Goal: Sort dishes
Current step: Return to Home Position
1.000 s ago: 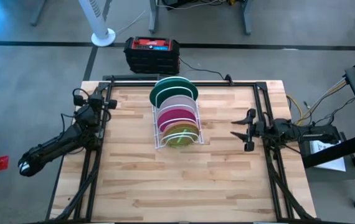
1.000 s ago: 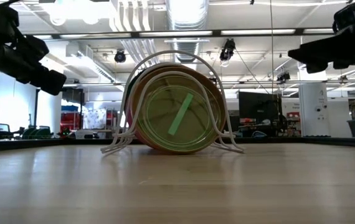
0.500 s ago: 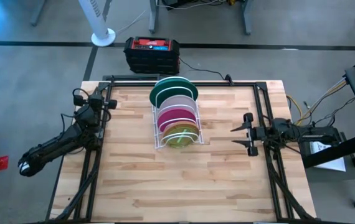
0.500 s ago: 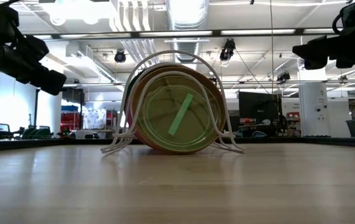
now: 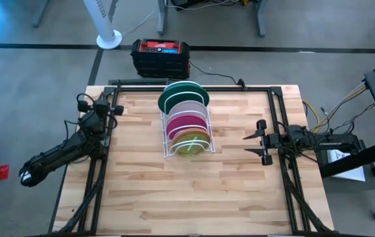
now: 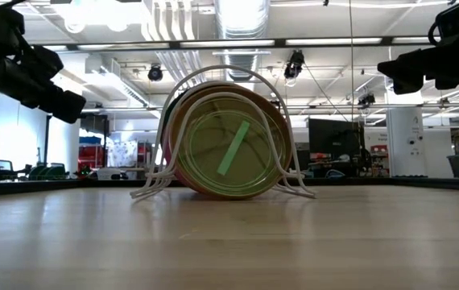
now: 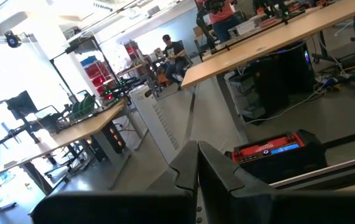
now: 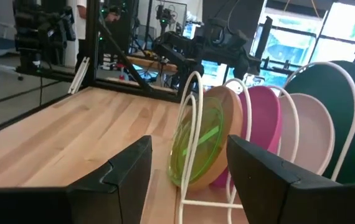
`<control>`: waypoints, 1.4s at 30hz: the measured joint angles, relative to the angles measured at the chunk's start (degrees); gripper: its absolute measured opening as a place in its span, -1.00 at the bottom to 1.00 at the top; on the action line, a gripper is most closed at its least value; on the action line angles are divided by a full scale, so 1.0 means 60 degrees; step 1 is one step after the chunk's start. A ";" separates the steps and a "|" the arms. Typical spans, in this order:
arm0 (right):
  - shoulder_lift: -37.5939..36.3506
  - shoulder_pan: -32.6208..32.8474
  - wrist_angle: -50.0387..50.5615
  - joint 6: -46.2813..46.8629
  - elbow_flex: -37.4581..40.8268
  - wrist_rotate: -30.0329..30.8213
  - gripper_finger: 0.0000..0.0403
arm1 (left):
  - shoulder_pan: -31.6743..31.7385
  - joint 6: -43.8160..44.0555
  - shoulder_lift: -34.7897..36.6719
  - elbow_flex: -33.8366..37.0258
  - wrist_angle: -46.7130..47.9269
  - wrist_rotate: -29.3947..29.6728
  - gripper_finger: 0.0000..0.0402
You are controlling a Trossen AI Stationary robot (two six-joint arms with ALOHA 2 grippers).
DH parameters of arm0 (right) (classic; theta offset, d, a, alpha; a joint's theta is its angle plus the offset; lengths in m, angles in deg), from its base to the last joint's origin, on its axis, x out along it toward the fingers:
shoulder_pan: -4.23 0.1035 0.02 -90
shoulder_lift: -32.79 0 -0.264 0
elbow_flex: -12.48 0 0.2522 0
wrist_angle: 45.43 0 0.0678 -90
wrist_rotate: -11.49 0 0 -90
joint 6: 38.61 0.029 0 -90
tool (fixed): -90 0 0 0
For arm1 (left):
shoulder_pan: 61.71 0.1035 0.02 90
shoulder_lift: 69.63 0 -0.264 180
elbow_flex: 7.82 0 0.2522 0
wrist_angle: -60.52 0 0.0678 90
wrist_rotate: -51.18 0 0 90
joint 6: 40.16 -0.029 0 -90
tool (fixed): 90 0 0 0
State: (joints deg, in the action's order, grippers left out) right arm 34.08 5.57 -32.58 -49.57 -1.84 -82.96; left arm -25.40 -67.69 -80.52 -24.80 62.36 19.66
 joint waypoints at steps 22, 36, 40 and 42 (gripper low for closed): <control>0.0001 0.0000 -0.0004 0.0095 0.0000 0.0004 -0.01 | 0.0000 0.0000 0.0000 0.0004 0.0000 0.0000 -1.00; 0.0001 0.0000 -0.0004 0.0084 0.0000 0.0004 -0.01 | 0.0000 0.0000 0.0000 0.0004 0.0000 0.0002 -1.00; 0.0001 0.0004 -0.0004 0.0081 0.0000 0.0004 -0.01 | 0.0000 -0.0002 0.0000 0.0004 0.0000 0.0002 -1.00; 0.0001 0.0004 -0.0004 0.0081 0.0000 0.0004 -0.01 | 0.0000 -0.0001 0.0000 0.0004 0.0000 0.0001 -1.00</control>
State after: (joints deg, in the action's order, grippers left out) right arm 34.09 5.60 -32.60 -49.09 -1.84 -82.94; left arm -25.40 -67.69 -80.52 -24.78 62.36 19.67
